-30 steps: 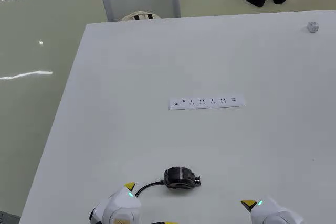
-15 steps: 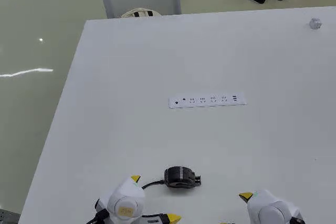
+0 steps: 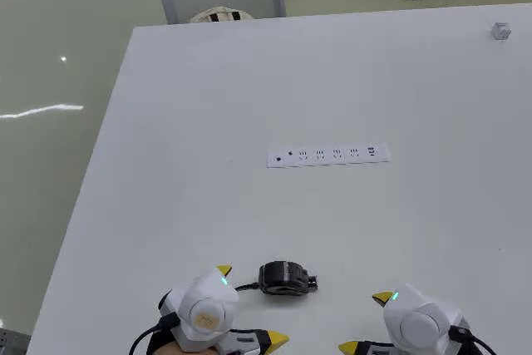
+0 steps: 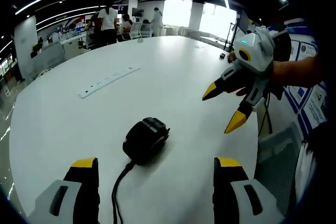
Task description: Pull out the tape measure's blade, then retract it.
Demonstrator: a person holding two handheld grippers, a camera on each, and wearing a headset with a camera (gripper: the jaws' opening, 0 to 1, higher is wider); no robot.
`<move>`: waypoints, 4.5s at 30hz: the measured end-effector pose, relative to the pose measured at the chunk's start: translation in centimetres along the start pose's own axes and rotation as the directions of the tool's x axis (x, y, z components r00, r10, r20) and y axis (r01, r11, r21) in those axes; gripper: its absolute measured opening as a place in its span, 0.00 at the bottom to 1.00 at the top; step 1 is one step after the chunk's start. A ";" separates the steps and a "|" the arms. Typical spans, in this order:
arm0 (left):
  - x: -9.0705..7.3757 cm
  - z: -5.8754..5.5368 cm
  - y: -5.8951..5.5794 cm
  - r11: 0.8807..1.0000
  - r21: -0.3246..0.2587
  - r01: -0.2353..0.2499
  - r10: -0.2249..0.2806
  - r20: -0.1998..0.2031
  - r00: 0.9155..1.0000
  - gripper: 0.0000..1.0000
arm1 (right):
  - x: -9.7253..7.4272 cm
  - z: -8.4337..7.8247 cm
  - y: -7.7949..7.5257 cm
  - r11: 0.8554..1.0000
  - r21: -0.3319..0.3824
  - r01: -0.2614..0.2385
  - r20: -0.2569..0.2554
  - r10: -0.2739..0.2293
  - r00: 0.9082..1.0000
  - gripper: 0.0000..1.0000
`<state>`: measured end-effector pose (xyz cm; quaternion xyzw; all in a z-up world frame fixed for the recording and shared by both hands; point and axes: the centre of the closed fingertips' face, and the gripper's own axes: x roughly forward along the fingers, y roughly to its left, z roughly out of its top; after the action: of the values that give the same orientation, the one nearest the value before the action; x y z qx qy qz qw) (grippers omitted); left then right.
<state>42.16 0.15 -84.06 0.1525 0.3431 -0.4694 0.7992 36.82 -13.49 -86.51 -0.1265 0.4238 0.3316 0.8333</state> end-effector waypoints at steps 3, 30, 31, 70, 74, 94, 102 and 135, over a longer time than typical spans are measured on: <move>0.3 0.1 0.1 1.000 0.020 0.008 -0.008 -0.003 1.000 0.86 | 0.3 0.2 -0.1 1.000 -0.030 -0.005 -0.001 0.005 1.000 0.62; 3.6 1.1 0.3 0.966 0.225 0.130 -0.115 -0.076 0.990 0.81 | 3.0 1.8 -2.1 0.972 -0.221 -0.076 -0.011 0.076 0.997 0.52; 3.7 1.1 0.4 0.964 0.232 0.132 -0.117 -0.080 0.990 0.81 | 3.1 1.9 -2.2 0.971 -0.228 -0.076 -0.009 0.076 0.997 0.51; 7.4 0.2 0.8 0.862 0.438 0.254 -0.184 -0.198 0.963 0.69 | 8.2 1.8 -2.8 0.893 -0.413 -0.180 -0.100 0.152 0.983 0.41; 7.7 0.2 0.7 0.855 0.447 0.264 -0.192 -0.201 0.961 0.68 | 8.7 2.2 -3.1 0.889 -0.420 -0.183 -0.097 0.157 0.983 0.40; 9.0 0.2 0.6 0.825 0.486 0.288 -0.206 -0.216 0.954 0.58 | 10.5 2.7 -3.2 0.858 -0.468 -0.211 -0.120 0.174 0.977 0.35; 9.4 -0.3 0.7 0.803 0.512 0.306 -0.209 -0.238 0.948 0.54 | 11.0 2.5 -2.9 0.837 -0.489 -0.244 -0.140 0.201 0.970 0.34; 10.8 -0.8 0.2 0.761 0.540 0.361 -0.238 -0.285 0.929 0.41 | 11.7 3.2 -1.8 0.769 -0.535 -0.350 -0.190 0.293 0.937 0.24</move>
<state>45.50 -6.25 -92.06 0.3793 0.2806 -0.6560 0.5891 44.94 -8.07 -93.95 -0.3068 0.3621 0.5725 0.6685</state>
